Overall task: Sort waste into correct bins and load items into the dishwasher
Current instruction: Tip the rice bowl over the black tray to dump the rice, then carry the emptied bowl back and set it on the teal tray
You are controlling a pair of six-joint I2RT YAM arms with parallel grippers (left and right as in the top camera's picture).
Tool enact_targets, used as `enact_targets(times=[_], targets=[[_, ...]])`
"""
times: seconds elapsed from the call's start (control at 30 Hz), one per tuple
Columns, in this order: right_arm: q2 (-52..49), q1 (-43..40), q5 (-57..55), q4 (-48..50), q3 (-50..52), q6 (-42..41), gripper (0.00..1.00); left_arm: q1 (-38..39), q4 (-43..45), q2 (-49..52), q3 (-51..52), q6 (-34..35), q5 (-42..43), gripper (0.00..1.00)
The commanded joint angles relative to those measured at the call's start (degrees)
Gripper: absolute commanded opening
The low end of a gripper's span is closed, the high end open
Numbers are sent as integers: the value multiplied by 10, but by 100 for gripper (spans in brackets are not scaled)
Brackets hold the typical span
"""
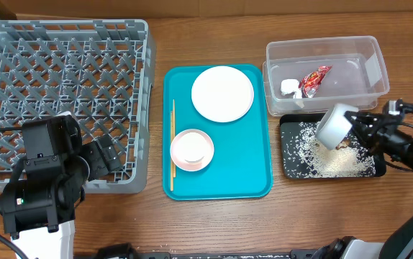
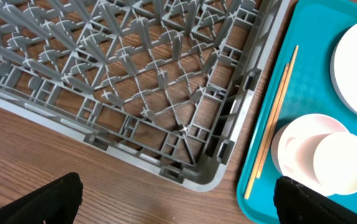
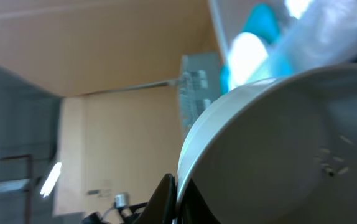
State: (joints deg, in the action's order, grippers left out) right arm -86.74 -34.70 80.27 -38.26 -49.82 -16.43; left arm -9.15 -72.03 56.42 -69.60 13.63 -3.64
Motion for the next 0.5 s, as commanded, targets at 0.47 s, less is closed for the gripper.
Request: enact_targets(times=[0.47], targets=[[31,320,-529,-235,-213,145,4,-4,5,2,-9,12,5,100]])
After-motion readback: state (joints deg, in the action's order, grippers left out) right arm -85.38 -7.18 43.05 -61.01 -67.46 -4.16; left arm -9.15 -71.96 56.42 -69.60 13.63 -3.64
